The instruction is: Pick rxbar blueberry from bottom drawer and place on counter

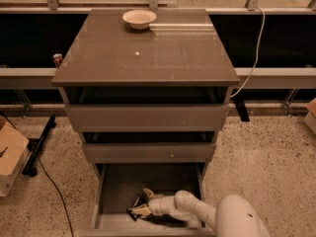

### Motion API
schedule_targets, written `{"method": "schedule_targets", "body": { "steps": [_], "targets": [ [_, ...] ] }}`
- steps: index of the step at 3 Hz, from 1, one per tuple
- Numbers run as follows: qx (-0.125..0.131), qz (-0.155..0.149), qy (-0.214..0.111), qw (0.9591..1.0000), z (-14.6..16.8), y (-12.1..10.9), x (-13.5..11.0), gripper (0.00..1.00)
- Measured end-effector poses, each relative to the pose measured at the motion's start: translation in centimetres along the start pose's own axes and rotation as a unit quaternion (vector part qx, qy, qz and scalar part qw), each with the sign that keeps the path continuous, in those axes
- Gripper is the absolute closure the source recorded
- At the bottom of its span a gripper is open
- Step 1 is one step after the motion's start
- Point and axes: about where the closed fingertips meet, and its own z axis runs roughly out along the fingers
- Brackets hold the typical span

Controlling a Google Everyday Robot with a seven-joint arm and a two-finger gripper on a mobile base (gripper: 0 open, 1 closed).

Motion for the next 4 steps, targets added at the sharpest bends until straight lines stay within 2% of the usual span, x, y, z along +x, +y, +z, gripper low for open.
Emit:
{"method": "schedule_targets", "body": {
  "steps": [2, 3, 4],
  "targets": [
    [0.0, 0.0, 0.0, 1.0, 0.0, 0.1, 0.0, 0.95],
    [-0.005, 0.015, -0.022, 0.9996, -1.9, 0.2, -2.7, 1.0],
    [0.008, 0.007, -0.06, 0.9982, -5.6, 0.5, -7.2, 1.0]
  ]
}}
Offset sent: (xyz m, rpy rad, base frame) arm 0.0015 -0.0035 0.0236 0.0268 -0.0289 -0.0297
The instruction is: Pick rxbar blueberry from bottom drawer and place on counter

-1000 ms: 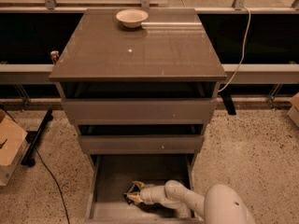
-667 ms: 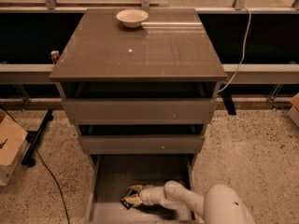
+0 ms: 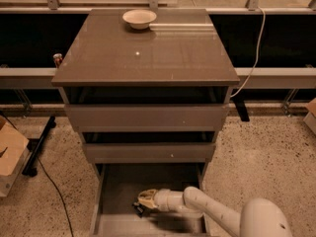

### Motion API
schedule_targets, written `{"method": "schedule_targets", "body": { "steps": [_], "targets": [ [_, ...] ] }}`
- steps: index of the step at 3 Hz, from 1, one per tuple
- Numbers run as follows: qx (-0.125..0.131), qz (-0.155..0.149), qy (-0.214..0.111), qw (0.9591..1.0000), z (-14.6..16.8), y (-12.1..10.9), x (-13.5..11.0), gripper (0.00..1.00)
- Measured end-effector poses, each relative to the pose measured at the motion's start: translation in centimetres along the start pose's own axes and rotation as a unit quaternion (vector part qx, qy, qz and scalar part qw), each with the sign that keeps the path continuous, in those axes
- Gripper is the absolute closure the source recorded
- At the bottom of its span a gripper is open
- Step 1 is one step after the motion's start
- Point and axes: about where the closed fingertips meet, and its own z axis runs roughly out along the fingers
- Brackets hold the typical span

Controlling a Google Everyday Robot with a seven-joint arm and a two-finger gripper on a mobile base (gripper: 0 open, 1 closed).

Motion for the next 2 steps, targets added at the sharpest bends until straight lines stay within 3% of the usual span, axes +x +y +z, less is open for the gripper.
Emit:
{"method": "schedule_targets", "body": {
  "steps": [1, 2],
  "targets": [
    [0.012, -0.006, -0.042, 0.999, -4.6, 2.4, -4.0, 1.0],
    [0.048, -0.021, -0.06, 0.9968, -10.5, 4.3, -7.9, 1.0]
  ]
}}
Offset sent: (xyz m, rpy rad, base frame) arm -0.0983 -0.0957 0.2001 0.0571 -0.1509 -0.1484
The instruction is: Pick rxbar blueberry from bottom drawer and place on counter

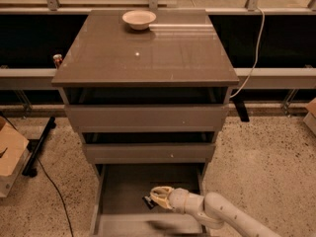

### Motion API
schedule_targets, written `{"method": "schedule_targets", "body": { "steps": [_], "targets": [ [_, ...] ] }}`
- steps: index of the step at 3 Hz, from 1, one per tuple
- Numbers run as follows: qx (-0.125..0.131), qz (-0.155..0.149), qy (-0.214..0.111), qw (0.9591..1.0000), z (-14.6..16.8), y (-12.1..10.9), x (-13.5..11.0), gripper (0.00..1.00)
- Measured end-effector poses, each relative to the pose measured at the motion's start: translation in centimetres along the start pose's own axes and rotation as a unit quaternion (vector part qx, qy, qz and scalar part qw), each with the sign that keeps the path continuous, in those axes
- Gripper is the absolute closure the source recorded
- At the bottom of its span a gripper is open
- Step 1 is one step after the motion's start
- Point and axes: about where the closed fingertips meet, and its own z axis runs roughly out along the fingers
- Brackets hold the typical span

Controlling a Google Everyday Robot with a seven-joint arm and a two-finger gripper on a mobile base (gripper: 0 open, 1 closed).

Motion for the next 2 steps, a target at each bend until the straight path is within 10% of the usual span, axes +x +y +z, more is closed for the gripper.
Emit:
{"method": "schedule_targets", "body": {
  "steps": [2],
  "targets": [
    [0.037, -0.062, 0.016, 0.9973, -9.7, 4.3, -11.2, 1.0]
  ]
}}
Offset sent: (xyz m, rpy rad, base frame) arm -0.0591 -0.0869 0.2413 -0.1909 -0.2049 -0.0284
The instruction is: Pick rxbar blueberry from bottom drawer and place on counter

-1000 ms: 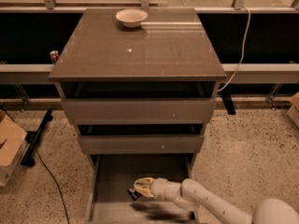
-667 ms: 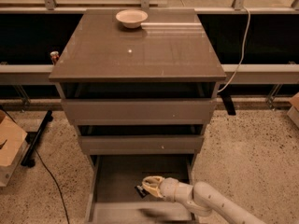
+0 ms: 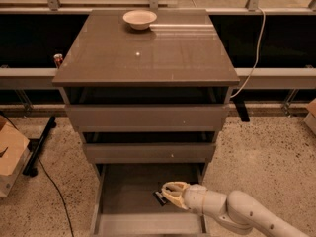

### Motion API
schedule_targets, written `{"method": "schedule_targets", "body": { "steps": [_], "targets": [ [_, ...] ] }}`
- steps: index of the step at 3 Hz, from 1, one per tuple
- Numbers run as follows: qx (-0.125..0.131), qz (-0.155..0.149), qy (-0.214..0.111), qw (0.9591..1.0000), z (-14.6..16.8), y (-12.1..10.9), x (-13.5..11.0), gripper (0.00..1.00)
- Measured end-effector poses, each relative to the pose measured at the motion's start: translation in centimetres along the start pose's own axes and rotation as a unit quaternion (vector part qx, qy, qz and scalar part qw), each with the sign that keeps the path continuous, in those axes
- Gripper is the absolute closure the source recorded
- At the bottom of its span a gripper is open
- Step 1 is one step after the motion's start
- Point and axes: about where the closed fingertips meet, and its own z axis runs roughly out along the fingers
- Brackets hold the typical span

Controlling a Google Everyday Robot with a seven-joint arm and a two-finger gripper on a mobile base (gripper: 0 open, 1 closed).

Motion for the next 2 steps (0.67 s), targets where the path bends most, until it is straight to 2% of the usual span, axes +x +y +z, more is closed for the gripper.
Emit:
{"method": "schedule_targets", "body": {
  "steps": [1, 2],
  "targets": [
    [0.005, -0.042, 0.012, 0.999, -4.0, -0.2, -6.7, 1.0],
    [0.005, -0.085, 0.017, 0.9962, -7.3, -1.2, -13.7, 1.0]
  ]
}}
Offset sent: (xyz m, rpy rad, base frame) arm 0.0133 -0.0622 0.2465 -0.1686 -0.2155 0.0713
